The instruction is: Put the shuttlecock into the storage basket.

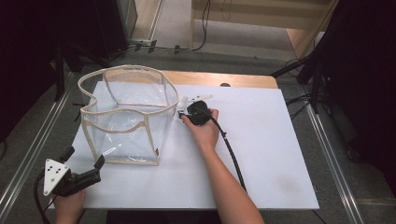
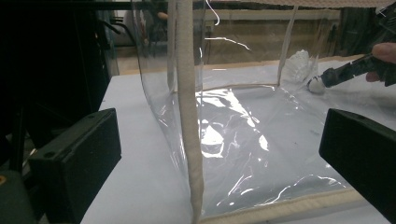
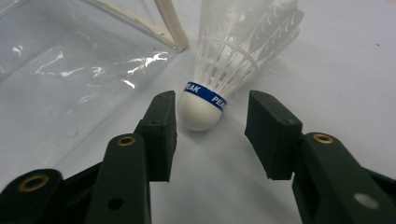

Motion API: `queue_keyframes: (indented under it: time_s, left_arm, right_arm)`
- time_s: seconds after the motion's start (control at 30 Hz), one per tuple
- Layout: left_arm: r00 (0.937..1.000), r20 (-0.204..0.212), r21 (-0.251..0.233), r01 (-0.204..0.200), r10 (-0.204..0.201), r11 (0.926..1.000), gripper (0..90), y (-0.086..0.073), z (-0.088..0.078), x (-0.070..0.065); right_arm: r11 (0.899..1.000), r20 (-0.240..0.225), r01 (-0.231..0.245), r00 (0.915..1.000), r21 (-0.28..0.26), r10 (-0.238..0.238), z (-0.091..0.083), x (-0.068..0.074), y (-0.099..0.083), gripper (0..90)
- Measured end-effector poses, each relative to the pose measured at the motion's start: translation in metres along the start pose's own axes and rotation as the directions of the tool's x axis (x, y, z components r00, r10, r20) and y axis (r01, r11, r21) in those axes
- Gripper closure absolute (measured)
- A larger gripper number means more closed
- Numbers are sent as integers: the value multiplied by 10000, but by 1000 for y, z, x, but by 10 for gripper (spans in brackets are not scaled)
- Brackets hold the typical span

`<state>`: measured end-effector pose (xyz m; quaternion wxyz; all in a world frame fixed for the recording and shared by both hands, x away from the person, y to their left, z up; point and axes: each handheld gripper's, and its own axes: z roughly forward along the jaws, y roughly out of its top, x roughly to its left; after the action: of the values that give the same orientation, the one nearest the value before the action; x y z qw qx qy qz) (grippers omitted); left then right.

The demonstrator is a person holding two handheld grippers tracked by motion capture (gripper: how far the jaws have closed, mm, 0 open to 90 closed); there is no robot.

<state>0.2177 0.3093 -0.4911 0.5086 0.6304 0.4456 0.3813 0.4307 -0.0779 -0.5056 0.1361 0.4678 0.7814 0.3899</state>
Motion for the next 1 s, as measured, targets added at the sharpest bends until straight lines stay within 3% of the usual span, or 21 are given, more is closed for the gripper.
queue_keyframes:
  time_s: [0.2, 0.37, 0.5, 0.8, 1.0]
  left_arm:
    - [10000, 3, -3, 3, -3, 10000, 0, 0, 0, 0]
    - [10000, 12, -8, -8, 8, 10000, 0, 0, 0, 0]
    - [10000, 19, -5, -9, 9, 10000, 0, 0, 0, 0]
    - [10000, 22, -13, 6, -6, 10000, 0, 0, 0, 0]
    - [10000, 10, -9, -2, 2, 10000, 0, 0, 0, 0]
  right_arm:
    - [9998, 324, -73, 9995, 164, 68, 10, 10, 1, 475]
    - [9986, 602, -236, 9980, 476, 207, 16, 16, 3, 531]
    - [9988, 689, -260, 9974, 411, 232, 16, 15, 3, 627]
    - [9994, 855, -104, 9963, 317, 77, 12, 12, 1, 631]
    - [10000, 825, -78, 9966, 43, 74, 0, 6, -2, 632]
